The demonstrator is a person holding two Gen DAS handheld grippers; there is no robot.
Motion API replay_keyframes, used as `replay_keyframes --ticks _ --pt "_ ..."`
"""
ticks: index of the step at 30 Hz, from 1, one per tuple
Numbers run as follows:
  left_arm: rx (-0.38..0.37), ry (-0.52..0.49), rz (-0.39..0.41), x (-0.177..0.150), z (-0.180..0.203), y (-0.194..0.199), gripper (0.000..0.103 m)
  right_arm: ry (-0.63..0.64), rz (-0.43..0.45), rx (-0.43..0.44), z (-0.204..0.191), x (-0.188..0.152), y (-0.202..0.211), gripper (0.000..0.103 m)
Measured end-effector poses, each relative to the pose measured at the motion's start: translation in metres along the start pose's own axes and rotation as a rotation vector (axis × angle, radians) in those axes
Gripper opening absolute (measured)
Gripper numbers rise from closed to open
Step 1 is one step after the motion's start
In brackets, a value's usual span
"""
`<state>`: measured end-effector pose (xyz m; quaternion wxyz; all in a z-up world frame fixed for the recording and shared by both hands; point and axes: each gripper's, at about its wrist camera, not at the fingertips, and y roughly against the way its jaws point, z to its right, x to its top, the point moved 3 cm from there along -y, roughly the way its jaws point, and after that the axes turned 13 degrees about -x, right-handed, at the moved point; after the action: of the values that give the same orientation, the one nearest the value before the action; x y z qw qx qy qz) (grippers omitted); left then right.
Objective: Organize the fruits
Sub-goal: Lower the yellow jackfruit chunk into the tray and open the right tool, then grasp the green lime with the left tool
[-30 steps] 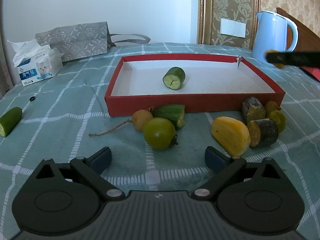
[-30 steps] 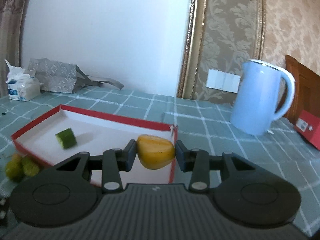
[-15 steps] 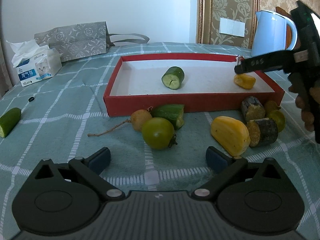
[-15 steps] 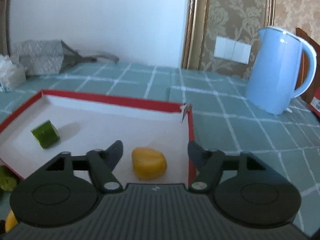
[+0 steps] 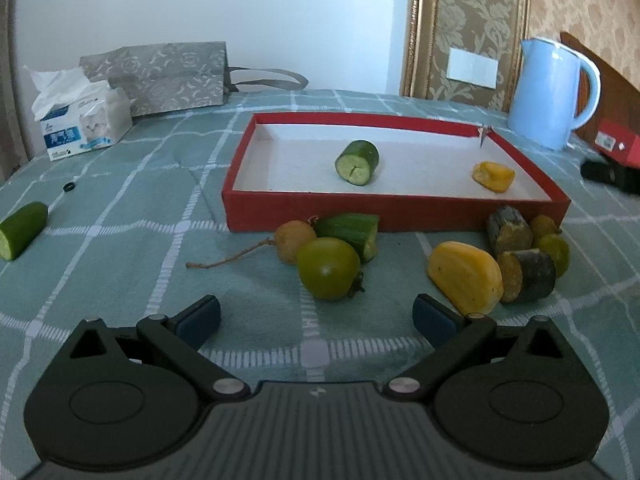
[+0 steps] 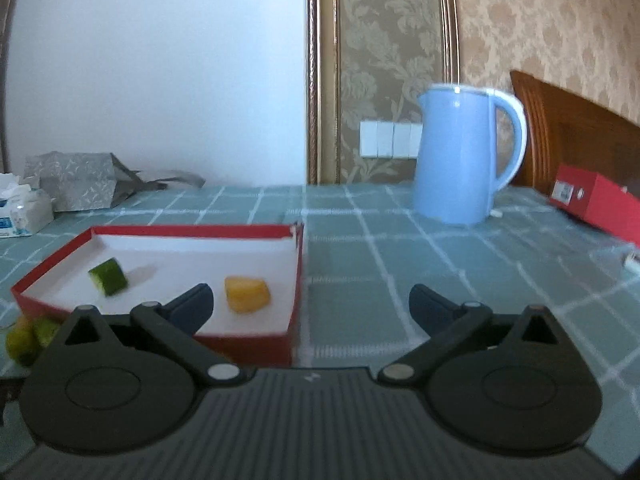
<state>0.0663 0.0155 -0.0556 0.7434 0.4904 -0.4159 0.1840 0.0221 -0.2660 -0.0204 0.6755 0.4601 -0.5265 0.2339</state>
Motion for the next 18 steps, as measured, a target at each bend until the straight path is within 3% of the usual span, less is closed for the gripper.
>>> replay_keyframes --ticks 4,8,14,18 --pt "0.005 0.020 0.013 0.001 -0.003 0.001 0.103 0.007 -0.043 0.025 -0.001 -0.008 -0.002 0.103" --pt "0.005 0.040 0.020 0.003 -0.005 0.001 0.103 0.022 -0.030 0.023 -0.004 -0.009 0.002 0.103" --pt "-0.007 0.160 0.051 0.009 -0.016 0.003 0.103 0.040 -0.011 0.009 -0.008 -0.010 0.006 0.103" --pt "0.031 0.154 0.030 0.014 -0.014 -0.003 0.102 0.032 -0.017 0.013 -0.006 -0.009 0.005 0.103"
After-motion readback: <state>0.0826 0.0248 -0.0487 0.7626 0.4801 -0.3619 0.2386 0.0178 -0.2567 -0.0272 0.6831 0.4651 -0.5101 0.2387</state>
